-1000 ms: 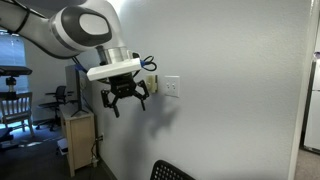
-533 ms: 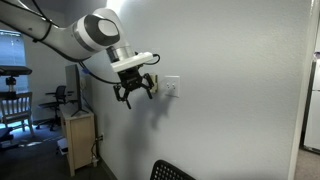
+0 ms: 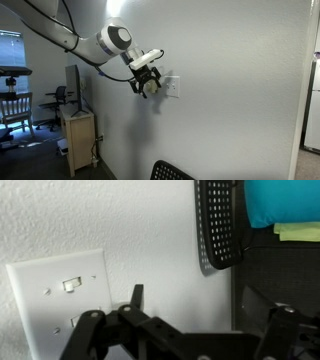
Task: Turn off the left light switch
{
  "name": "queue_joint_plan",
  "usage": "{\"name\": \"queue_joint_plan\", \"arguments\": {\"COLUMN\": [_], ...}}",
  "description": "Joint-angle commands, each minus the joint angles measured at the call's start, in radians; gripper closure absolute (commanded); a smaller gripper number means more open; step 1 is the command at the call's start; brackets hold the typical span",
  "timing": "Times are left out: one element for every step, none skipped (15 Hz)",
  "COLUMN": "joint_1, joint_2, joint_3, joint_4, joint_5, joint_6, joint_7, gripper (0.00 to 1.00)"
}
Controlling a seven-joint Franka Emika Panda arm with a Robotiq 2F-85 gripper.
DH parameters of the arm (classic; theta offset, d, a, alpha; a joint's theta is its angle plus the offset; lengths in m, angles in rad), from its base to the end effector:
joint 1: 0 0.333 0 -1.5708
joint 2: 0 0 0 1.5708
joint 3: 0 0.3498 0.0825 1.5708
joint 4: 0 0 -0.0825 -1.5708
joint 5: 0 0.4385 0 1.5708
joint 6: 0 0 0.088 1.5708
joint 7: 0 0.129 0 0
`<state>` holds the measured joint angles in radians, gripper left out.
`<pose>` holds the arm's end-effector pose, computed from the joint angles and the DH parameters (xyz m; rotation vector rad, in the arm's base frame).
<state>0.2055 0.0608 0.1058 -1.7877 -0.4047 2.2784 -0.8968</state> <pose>0.6551 0.1922 0.5590 2.0242 1.7124 0.4140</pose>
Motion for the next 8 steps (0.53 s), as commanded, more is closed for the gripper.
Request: {"name": "queue_joint_plan", "arguments": {"joint_1": [-0.018,-0.018,-0.017,-0.016,-0.017,-0.016,-0.016,-0.015], "joint_2": [0.013,0.015,0.014,-0.003,-0.003,0.003,0.012,0.024], "joint_3": [0.02,0.021,0.023,0.021,0.021,0.021,0.023,0.023], "joint_4": [0.018,0.019,0.018,-0.01,-0.019,-0.022,-0.018,-0.012], "joint_5": [-0.001,-0.002,-0.001,-0.036,-0.056,-0.083,-0.095,-0.116], "joint_6": [-0.004,-0.005,-0.006,0.023,0.055,0.088,0.11,0.135], "joint_7": [0.001,0.003,0.004,0.032,0.036,0.052,0.053,0.064], "gripper": [0.0,0.0,0.0,0.0,0.0,0.0,0.0,0.0]}}
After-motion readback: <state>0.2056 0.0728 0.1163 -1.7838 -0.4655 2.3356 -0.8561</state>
